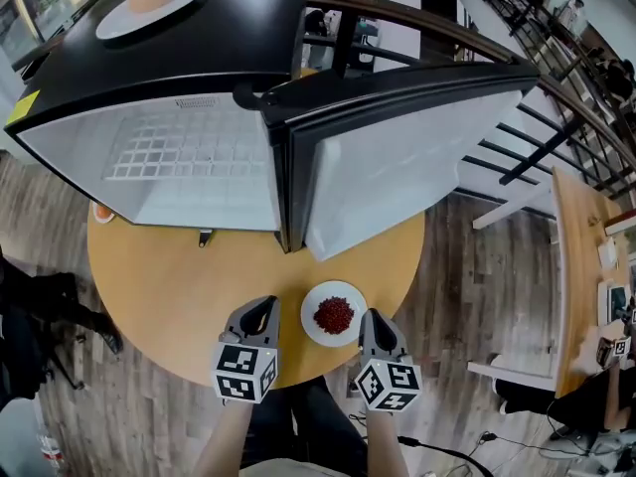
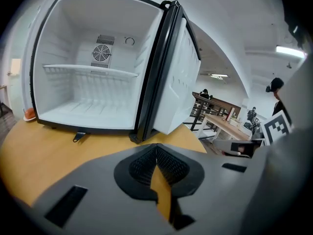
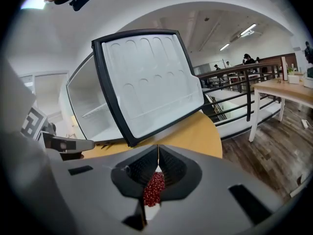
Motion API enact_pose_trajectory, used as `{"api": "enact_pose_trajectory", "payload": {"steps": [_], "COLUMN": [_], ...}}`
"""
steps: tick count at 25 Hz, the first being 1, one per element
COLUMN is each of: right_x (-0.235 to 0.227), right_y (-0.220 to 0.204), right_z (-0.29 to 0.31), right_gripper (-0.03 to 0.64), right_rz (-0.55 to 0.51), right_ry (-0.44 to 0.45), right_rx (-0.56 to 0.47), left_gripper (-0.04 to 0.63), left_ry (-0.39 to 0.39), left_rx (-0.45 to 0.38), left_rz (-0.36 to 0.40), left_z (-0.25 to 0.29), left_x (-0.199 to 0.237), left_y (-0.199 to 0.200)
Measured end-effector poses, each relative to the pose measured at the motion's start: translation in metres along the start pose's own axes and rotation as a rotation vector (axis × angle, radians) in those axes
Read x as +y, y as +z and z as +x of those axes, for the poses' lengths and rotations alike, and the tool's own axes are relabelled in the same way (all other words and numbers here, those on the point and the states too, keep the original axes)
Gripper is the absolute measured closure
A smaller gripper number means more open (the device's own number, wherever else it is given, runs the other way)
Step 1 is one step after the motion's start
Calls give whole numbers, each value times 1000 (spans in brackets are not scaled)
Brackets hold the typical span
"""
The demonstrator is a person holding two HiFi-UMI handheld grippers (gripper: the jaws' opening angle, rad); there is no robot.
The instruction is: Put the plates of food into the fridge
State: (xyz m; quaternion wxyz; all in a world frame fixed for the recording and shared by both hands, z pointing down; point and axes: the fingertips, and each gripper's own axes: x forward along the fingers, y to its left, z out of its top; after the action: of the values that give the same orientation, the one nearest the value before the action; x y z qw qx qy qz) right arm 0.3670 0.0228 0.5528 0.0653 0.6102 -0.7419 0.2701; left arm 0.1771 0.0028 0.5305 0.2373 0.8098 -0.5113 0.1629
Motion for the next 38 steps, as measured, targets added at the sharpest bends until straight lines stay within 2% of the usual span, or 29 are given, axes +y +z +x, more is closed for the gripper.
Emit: {"api": "enact_pose_trajectory", "payload": {"steps": [6,14,21,23,25,30,35,38], "right_x": [-12,-31,-38,-37,-36,-35,-33,-30], "right_y": [-40,-70,-81,-84,-88,-96,-101,-100], "right_z": [5,2,-1,-1,-2,-2,0,2], "right_gripper": [603,601,600,584,550,531,526,526], "right_rz": [38,266,410,434,451,495,512,556], "right_ry": [-20,-40,-3,20,37,57,84,110], "right_rx": [111,181,205,214,223,241,266,271], "left_gripper": [588,588,586,584,555,537,531,529], "left_ry": [-51,-168,-238,-260,-279,-318,-343,-356], "left_rx": [112,285,343,354,364,389,415,435], "left_rz": [-32,-171,-244,-260,-276,-323,-408,-420], "left_z": [18,30,35,36,37,40,45,47], "left_x": [-4,-18,-24,-25,-27,-32,-35,-39], "left_y": [-34,-83,-96,-98,-100,-105,-112,-115]}}
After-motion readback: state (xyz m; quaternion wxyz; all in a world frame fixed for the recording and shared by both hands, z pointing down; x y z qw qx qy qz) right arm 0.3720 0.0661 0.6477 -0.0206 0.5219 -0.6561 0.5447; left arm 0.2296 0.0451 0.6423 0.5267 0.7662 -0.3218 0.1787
